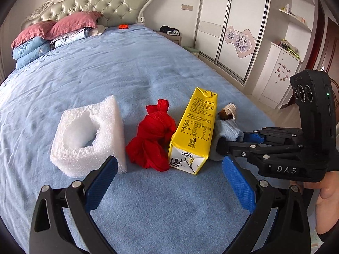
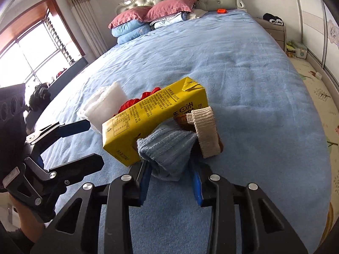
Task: Collect trash
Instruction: 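Grasp the blue-grey sock with the right tool while the left tool grasps the yellow juice carton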
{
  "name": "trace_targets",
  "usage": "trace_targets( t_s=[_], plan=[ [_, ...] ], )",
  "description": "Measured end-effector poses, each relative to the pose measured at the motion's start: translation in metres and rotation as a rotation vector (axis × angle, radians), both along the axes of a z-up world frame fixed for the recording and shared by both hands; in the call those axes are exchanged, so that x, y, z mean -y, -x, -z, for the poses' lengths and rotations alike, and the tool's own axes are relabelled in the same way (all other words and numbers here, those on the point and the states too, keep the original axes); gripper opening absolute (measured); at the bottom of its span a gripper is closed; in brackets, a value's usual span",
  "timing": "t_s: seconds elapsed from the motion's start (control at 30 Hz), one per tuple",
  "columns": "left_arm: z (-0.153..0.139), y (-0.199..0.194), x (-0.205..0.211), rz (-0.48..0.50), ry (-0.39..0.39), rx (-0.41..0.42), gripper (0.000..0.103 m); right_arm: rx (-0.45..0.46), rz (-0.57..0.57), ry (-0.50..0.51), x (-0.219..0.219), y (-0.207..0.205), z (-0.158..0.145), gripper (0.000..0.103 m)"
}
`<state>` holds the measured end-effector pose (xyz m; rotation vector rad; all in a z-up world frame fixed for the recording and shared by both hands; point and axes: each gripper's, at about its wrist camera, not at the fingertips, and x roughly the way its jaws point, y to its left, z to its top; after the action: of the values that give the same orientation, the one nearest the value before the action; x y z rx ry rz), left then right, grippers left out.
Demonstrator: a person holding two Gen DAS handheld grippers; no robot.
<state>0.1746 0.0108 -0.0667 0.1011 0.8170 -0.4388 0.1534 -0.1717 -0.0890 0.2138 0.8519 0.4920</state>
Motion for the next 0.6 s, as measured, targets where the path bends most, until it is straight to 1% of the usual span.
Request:
trace_targets(
  t_s=[0.07,0.17,0.3,0.4,0.47,0.57,0.6],
  plan=[
    [0.001,-0.002,0.005,0.012,-0.001,-0.007,0.099,0.011,0.018,-0.038,0.010,0.003,-0.002,0.030],
    [0.003,-0.006,0.015,0.018,-0.021,-0.010,0.099,0.032,0.040,-0.065,0.023,0.013,-0.007,0.029],
    [0.000,-0.011,0.026,0.031,-0.019,-0.003,0.099,0.104,0.088,-0.053,0.038,0.031,-0.016,0.029],
    [0.000,-0.015,0.037,0.047,-0.049,0.008,0.099,0.147,0.146,-0.065,0.056,0.040,-0.018,0.029],
    [0.001,-0.018,0.044,0.048,-0.076,0.022,0.099,0.144,0.181,-0.108,0.071,0.041,-0.015,0.029],
    [0.005,-0.021,0.053,0.090,-0.095,0.019,0.098,0.117,0.221,-0.180,0.089,0.039,-0.007,0.029],
    [0.007,-0.021,0.056,0.096,-0.101,0.018,0.096,0.110,0.221,-0.199,0.092,0.038,-0.006,0.029]
  ],
)
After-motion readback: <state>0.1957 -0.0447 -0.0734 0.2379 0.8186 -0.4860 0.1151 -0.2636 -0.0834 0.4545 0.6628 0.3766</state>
